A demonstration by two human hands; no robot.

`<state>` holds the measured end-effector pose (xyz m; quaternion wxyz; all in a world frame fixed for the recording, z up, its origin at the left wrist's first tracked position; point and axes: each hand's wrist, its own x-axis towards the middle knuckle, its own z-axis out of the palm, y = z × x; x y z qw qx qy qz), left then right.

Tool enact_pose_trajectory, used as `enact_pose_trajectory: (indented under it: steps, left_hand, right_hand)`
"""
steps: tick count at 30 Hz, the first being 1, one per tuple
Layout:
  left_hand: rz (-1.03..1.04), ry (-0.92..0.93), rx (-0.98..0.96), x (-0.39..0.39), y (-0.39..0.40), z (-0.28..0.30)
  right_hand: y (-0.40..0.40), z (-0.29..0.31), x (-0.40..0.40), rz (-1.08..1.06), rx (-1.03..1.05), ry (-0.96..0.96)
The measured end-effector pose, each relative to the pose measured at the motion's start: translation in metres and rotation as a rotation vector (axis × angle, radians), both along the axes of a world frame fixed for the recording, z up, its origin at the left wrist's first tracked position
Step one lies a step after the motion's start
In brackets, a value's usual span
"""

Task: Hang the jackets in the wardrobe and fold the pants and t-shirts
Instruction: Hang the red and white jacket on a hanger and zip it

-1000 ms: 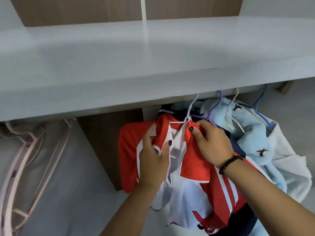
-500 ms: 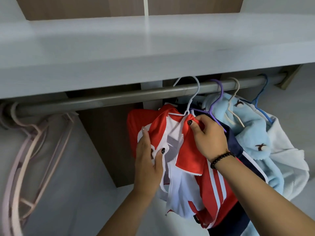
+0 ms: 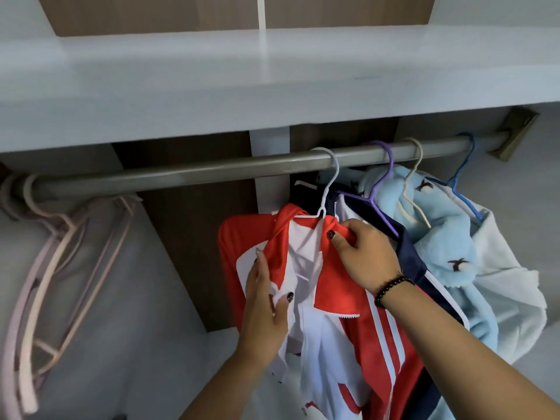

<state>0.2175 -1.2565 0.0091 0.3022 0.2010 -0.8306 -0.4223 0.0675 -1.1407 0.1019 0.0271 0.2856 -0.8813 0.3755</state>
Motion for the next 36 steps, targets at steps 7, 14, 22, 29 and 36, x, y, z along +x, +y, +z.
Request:
enact_pose_trajectory:
  steps: [7, 14, 22, 29, 36]
  left_hand:
    - [0.092, -0.158, -0.05, 0.016, 0.045, -0.013]
    - [0.098, -0.197, -0.293, 0.009, 0.039, -0.025]
    - [0.065, -0.502, -0.316, -0.044, 0.033, 0.004]
    - [-0.035, -0.856, -0.498, -0.062, 0.031, 0.013]
    - [0.173, -0.623, -0.215, -0.043, 0.057, 0.024]
  right_hand:
    - [0.022, 0.0, -0.007, 0.119, 0.115, 0.039]
    - [0.037, -0.004, -0.015, 0.253, 0.107, -0.001]
    - [0.043, -0.018, -0.016, 0.319, -0.141, -0.259]
    - [0.057, -0.018, -0.017, 0.374, -0.193, -0.362]
    - [0.07, -0.009, -0.026, 0.46, -0.063, -0.254]
